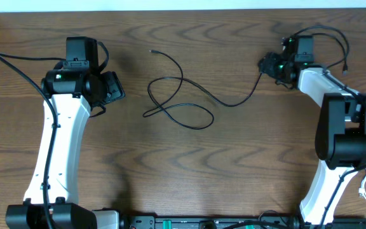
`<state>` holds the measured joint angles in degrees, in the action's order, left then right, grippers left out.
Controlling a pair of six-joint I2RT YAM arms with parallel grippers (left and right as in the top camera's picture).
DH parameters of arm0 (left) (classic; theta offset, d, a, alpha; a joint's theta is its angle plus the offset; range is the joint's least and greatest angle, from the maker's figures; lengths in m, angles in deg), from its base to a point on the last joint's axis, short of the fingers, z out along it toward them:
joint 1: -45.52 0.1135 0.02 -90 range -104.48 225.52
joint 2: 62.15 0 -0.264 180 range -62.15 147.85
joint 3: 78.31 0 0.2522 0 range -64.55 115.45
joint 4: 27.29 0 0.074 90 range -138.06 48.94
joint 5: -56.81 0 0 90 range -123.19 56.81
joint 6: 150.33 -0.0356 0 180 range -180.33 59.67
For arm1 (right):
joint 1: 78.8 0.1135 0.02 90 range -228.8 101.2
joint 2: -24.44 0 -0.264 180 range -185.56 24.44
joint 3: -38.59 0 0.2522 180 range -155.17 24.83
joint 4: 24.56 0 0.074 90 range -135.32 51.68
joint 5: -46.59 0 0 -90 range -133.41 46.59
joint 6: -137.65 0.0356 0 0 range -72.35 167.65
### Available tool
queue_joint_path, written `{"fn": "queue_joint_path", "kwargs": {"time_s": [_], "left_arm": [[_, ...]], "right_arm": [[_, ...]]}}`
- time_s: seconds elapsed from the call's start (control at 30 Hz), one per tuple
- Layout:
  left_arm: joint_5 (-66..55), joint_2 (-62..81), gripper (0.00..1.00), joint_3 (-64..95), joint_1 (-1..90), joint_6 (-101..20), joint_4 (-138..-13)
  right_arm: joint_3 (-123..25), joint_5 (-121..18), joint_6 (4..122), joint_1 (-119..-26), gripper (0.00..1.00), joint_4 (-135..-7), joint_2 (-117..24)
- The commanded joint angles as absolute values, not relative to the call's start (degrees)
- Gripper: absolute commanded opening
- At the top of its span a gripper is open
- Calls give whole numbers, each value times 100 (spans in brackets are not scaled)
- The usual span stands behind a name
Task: Untangle cables
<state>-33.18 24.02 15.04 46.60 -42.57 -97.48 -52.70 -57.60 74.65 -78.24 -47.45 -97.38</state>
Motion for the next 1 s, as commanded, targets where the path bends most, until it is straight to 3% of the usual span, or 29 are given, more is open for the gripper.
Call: {"fn": "queue_joint_path", "kwargs": {"time_s": [0.0, 0.13, 0.47, 0.73, 0.97], "left_arm": [[-3405, 2389, 69, 1555, 4673, -4249, -9761], [-3405, 2389, 69, 1555, 4673, -4249, -9761], [-3405, 2389, 69, 1555, 4673, -4249, -9757], [-3407, 2389, 69, 1555, 4673, -4251, -9757], [-3410, 2389, 69, 1555, 4673, -4251, -9757]], "right_arm": [[-5305, -5813, 7762, -7656, 34, -4681, -9852], [-5305, -5939, 7760, -7606, 1, -4660, -9852], [-5329, -6811, 6278, -7551, 1, -5256, -9161], [-5380, -7563, 3717, -7079, 1, -7142, -7758], [-5380, -8344, 2864, -6240, 1, -8375, -7607]]}}
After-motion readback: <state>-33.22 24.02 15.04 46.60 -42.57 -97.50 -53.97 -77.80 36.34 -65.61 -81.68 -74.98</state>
